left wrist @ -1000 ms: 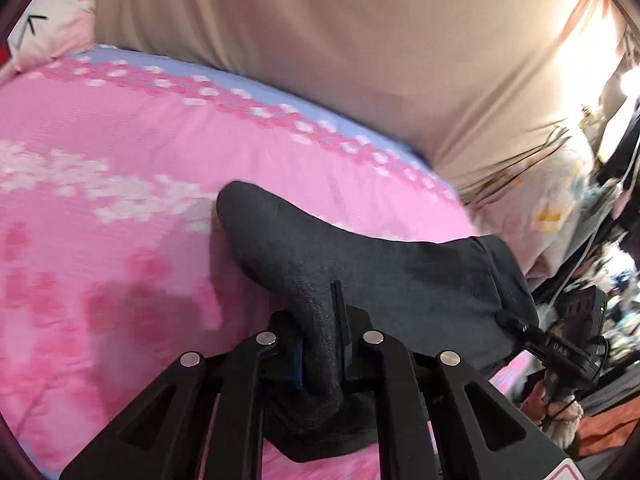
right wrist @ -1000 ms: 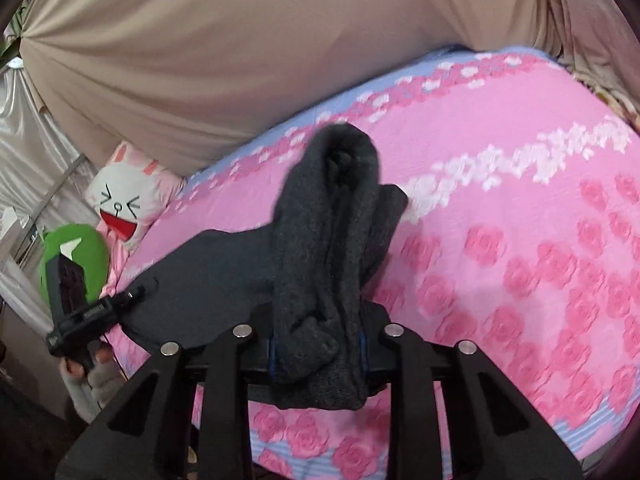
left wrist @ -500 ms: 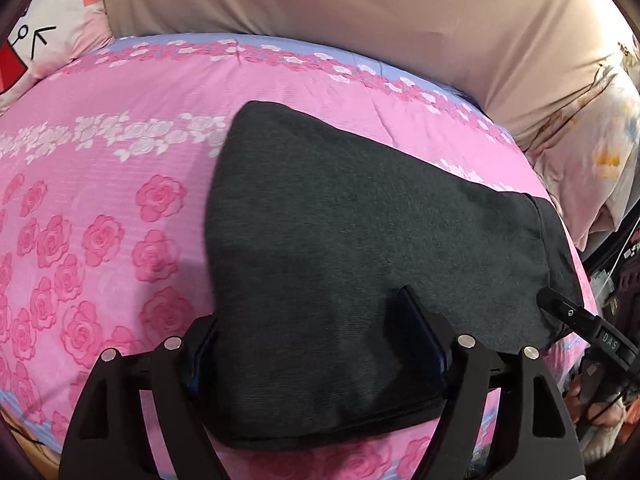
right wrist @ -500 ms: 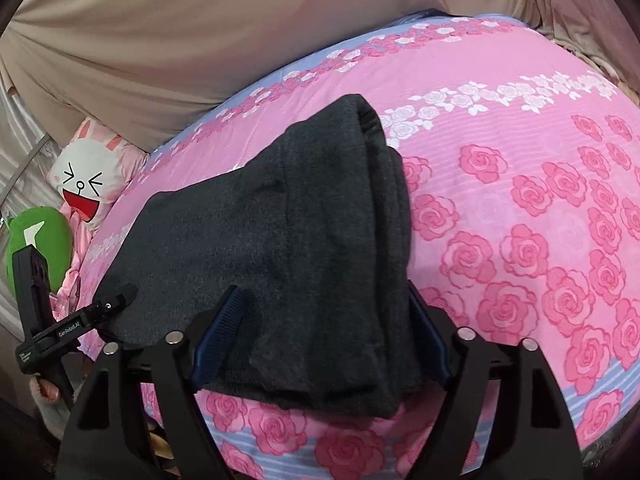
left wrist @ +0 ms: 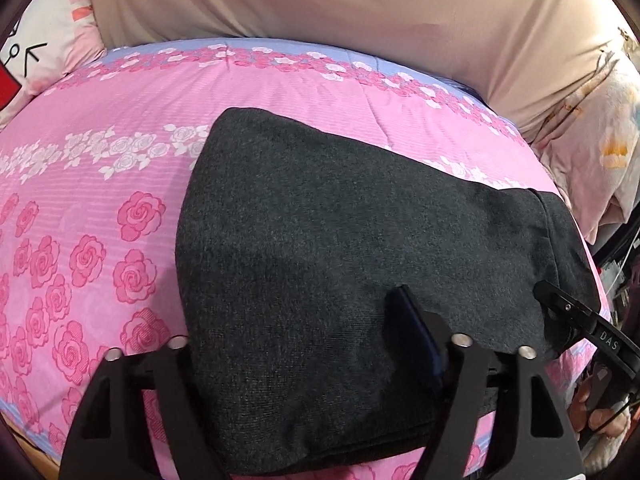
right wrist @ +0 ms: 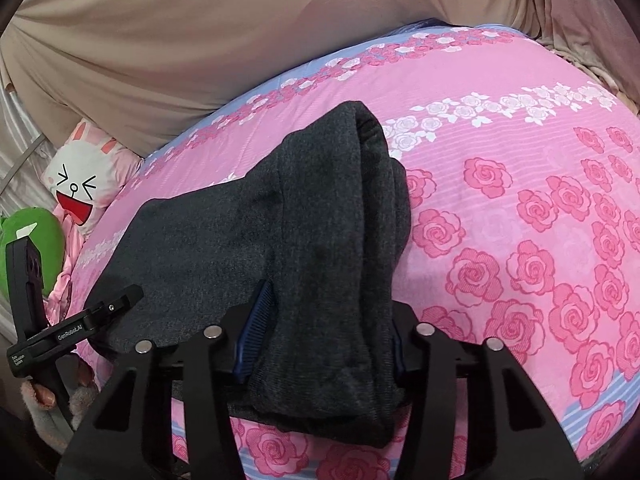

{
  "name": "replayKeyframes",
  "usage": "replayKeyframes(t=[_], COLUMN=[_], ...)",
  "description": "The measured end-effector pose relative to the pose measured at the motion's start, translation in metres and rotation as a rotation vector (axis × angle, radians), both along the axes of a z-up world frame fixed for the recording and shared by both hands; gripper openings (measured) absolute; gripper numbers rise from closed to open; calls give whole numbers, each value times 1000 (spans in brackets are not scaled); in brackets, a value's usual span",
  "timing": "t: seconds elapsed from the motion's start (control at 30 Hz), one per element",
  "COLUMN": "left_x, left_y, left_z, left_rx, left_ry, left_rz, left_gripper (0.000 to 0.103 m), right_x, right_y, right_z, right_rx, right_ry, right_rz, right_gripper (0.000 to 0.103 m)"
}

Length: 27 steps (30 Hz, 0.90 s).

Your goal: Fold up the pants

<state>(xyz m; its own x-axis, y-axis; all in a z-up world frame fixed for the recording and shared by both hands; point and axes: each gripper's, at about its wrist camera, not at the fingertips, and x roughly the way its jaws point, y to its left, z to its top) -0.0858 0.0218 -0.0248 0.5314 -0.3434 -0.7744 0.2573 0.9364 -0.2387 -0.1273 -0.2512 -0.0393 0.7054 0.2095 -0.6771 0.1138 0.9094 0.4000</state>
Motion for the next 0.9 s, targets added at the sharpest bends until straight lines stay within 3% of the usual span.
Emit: replayKeyframes(t=[0.13, 0.23, 0.3, 0.4, 0.53, 0.9], left_x=[-1, -1, -4, -14, -32, -62], left_y=[-4, -3, 2, 12, 19, 26], left_z=[4, 8, 14, 40, 91, 249], left_rx=[16, 56, 20, -59, -173, -194], left_ry=[-7, -28, -32, -78, -147, -597], left_rz=[-9, 16, 9, -16, -89, -136], left_gripper=[50, 18, 15, 13, 12, 12], right_x=[-1, -4, -10, -23, -47, -65], right_y=[0, 1, 0, 1, 13, 21], right_z=[1, 3, 9, 31, 83, 231], right_rx=[11, 12, 43, 72, 44, -98], right_ry=[3, 0, -20, -76, -196, -592], right_rz=[-5, -9, -6, 18, 67, 75], right_gripper=[46, 42, 31, 28, 27, 27])
